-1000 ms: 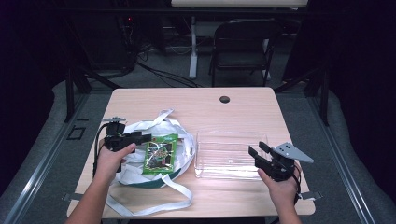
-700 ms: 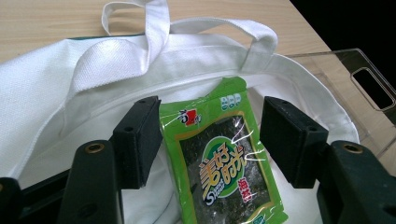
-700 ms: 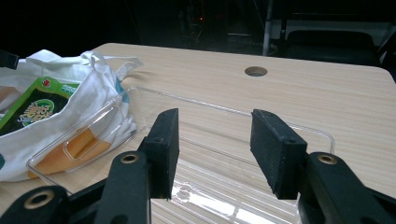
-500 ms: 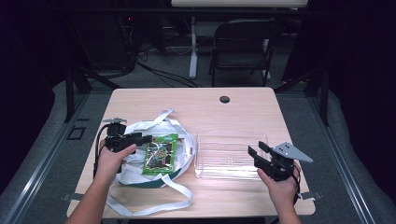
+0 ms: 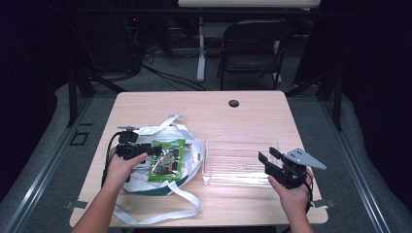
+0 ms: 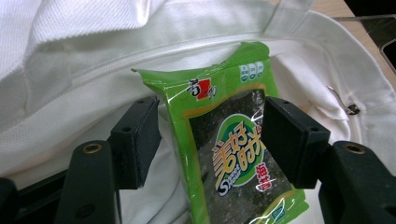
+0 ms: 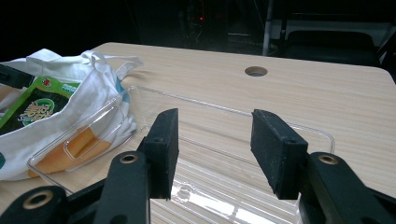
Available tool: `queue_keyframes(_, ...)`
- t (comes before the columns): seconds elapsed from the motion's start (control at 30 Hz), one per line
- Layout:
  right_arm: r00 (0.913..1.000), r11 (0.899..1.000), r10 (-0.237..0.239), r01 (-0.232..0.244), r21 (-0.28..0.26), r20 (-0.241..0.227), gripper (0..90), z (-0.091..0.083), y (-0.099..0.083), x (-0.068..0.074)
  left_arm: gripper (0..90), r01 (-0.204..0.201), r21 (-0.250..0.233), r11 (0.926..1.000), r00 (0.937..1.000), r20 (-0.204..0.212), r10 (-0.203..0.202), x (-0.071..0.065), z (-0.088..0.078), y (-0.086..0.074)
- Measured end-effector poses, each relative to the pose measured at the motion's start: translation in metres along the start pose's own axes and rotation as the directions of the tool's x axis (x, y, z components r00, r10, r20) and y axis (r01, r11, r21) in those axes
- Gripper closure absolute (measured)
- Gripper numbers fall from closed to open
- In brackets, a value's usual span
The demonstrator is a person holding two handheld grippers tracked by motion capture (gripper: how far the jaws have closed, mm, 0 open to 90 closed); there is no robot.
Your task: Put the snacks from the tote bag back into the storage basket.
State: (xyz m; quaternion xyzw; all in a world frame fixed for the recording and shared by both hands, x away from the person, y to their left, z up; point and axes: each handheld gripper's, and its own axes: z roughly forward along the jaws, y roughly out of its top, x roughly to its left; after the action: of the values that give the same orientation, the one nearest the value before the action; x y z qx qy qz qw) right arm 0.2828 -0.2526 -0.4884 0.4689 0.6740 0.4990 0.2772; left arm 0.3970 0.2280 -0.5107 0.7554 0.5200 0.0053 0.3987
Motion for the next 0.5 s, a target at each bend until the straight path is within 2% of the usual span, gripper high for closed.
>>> queue_keyframes(0.03,1.0,1.0,0.0,0.0,0.0,0.0,51.8,0.0,0.0,0.0,37.4,0.013,0.002,0.9999,0.9999,0.003,-0.013,0.0,0.001,0.0)
queue_keyframes(0.2,1.0,1.0,0.0,0.0,-0.003,0.008,51.6,-0.003,-0.001,-0.001,37.7,0.021,0.016,0.9997,0.9997,0.012,-0.021,0.004,0.007,0.0)
queue_keyframes(0.5,0.9998,1.0,0.007,-0.007,-0.009,0.021,51.6,-0.008,-0.003,-0.002,38.0,0.02,0.036,0.9991,0.9996,0.018,-0.021,0.005,0.018,0.002)
